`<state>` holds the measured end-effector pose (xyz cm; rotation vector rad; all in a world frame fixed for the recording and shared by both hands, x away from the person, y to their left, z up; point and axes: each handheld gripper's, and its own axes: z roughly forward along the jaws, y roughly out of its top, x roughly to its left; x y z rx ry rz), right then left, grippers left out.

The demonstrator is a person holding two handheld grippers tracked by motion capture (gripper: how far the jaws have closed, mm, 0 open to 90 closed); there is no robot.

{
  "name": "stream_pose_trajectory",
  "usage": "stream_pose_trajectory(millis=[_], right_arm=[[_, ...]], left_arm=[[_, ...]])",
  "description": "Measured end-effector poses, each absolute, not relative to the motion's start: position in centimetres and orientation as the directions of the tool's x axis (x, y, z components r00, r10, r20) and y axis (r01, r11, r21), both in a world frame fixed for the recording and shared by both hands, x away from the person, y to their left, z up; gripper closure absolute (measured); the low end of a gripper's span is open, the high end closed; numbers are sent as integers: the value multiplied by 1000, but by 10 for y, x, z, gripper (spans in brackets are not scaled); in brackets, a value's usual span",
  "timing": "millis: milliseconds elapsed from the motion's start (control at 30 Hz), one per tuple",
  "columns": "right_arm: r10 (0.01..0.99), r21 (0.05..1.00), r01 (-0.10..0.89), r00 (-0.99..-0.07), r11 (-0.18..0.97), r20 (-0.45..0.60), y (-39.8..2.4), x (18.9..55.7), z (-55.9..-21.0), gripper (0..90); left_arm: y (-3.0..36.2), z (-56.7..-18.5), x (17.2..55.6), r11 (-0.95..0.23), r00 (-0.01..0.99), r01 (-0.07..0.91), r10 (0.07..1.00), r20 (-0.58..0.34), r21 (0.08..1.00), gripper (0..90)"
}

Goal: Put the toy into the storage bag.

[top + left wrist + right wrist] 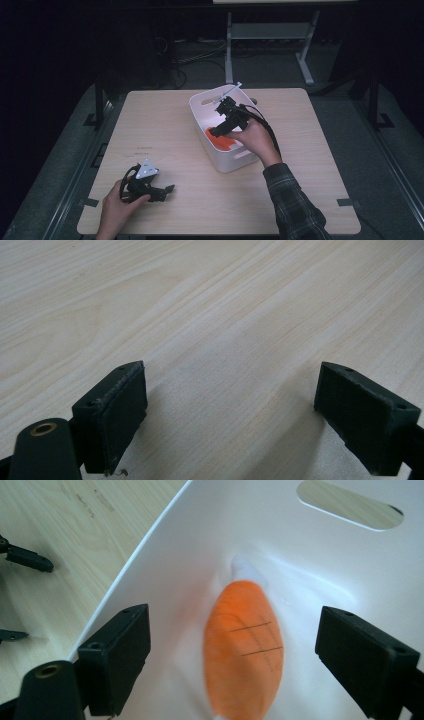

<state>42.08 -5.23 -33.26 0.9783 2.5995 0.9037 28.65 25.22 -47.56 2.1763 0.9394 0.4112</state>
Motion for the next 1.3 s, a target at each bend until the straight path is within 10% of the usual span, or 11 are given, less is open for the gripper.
stream_pose_trajectory(millis=[1300], right_arm=[[689,738,448,-724,505,-33,-155,375,-314,9]], left_arm=[[252,-475,287,-472,681,504,732,4,723,126]])
